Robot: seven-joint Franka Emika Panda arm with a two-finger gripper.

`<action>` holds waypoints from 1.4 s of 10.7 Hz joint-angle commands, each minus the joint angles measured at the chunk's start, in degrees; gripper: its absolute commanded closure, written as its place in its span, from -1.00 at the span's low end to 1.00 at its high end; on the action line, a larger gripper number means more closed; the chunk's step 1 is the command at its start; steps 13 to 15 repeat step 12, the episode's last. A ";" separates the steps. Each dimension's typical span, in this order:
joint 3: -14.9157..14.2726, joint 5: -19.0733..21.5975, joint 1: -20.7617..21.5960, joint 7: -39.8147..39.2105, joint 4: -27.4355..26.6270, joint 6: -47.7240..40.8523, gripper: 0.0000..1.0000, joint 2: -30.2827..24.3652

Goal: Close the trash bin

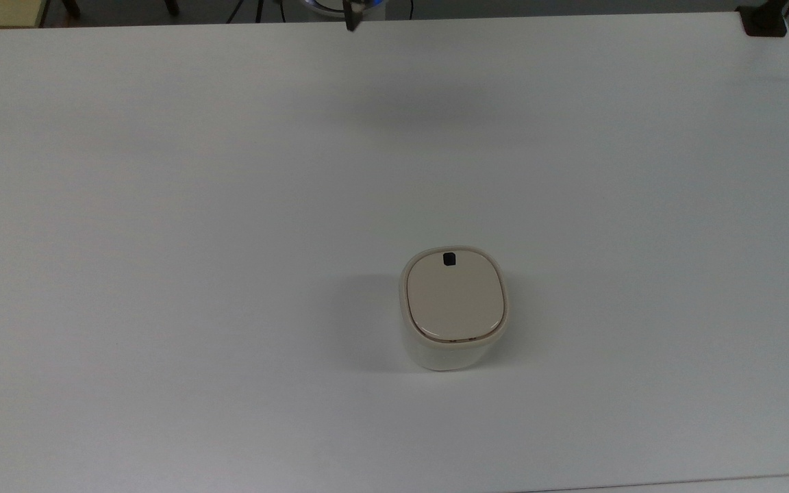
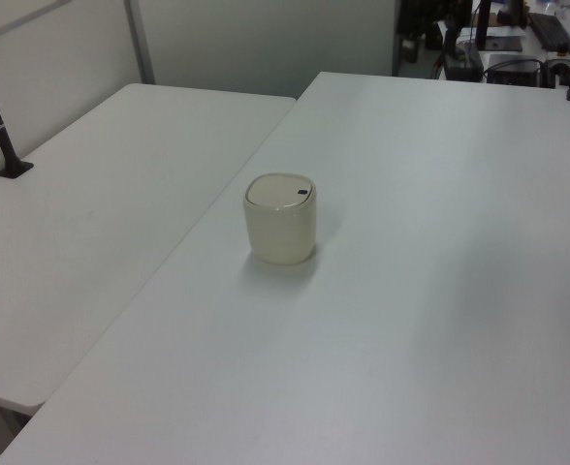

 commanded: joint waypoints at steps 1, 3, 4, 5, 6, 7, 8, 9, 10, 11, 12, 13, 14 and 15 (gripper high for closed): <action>1.43 1.36 -3.34 -15.58 -6.18 -1.63 -1.00 -5.04; 1.52 0.22 -5.27 -20.50 -5.75 -1.28 -1.00 -5.14; 1.70 -1.52 -5.80 -24.97 -5.66 0.12 -1.00 -4.70; 1.70 -2.67 -5.89 -26.67 -5.66 3.52 -1.00 -4.35; 1.70 -3.21 -5.90 -26.86 -5.48 4.69 -1.00 -3.13; 1.70 -4.08 -5.63 -26.86 -4.00 4.53 -1.00 -1.81; 1.70 -4.27 -5.46 -26.86 -3.38 4.44 -1.00 -0.92; 1.78 -4.88 -5.02 -26.69 -3.11 4.44 -1.00 0.04; 2.13 -5.40 -4.93 -26.77 -3.11 4.61 -1.00 0.22; 2.22 -5.41 -4.93 -26.78 -3.11 4.70 -1.00 0.23; 2.22 -5.32 -4.93 -26.51 -3.20 4.61 -1.00 0.05; 2.22 -5.32 -4.93 -26.51 -3.20 4.61 -1.00 0.05; 2.22 -5.32 -4.93 -26.51 -3.20 4.61 -1.00 0.05; 2.22 -5.32 -4.93 -26.51 -3.20 4.61 -1.00 0.05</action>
